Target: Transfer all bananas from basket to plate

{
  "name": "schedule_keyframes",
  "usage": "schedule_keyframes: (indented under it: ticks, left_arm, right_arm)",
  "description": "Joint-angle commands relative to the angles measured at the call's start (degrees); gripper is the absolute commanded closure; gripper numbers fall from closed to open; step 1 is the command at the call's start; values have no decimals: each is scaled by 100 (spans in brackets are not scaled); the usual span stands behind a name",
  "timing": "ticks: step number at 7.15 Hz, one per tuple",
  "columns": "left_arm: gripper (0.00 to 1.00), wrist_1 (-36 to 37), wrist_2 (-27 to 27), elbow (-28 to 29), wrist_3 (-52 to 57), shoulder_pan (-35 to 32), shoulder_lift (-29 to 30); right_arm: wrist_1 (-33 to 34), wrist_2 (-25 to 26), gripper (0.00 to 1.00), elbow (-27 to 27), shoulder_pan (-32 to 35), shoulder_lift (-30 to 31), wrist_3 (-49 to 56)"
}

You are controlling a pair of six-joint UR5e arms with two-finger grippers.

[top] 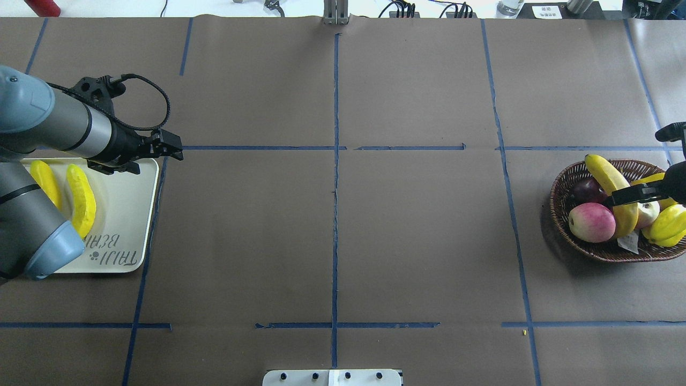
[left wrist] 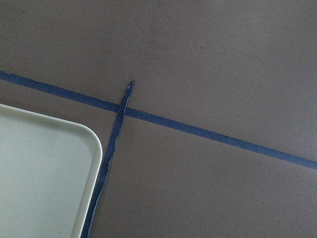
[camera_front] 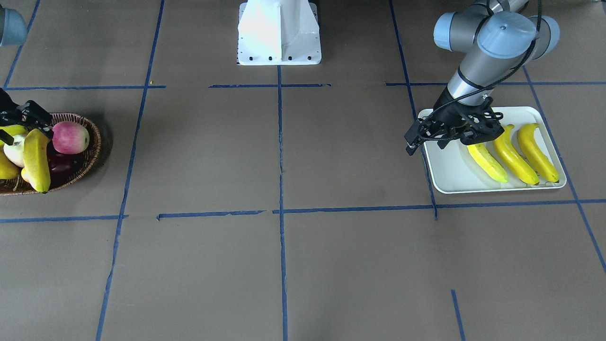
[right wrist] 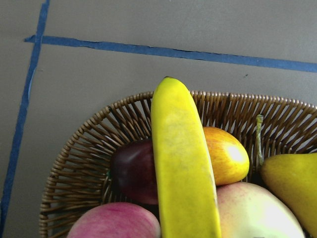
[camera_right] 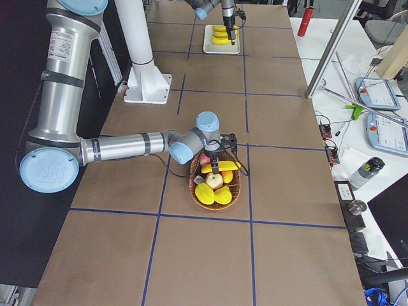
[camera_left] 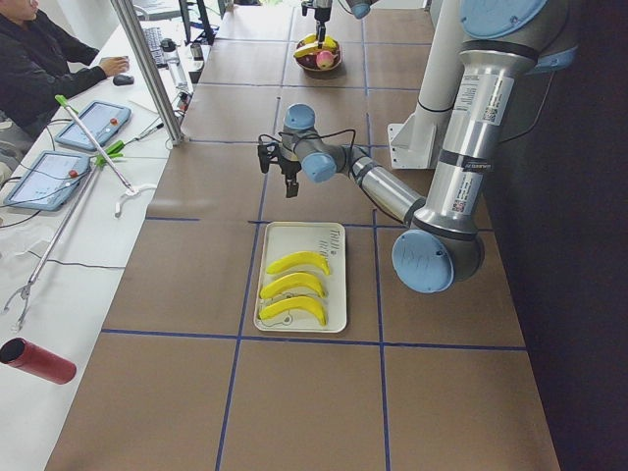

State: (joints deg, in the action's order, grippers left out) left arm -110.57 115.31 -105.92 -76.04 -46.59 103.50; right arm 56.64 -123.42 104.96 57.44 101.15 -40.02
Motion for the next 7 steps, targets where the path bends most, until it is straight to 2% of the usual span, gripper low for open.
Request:
schedule_keyframes:
  ticks: [1, 2, 3, 4, 5, 7]
  left_arm:
    - [1, 0, 9, -34, -24, 1, 13]
    - [1, -9, 9, -51, -146, 1, 13]
    - [1, -9, 9, -52, -174, 1, 21]
    - [2, -9, 0, -52, -191, 1, 22]
    - [3, -9, 0, -52, -191, 1, 13]
    - [4, -26, 9, -52, -278, 1, 22]
  right_arm:
    - [-30, -42, 1, -203, -57, -43, -50]
    - [-30, -42, 4, -204, -57, -43, -41]
    - [-30, -42, 35, -195, -49, -43, -41]
    - [-39, -59, 83, -160, -40, -34, -6]
    - [-48, -242, 96, -142, -14, -42, 3]
    - [-30, -577, 100, 42, 319, 10, 20]
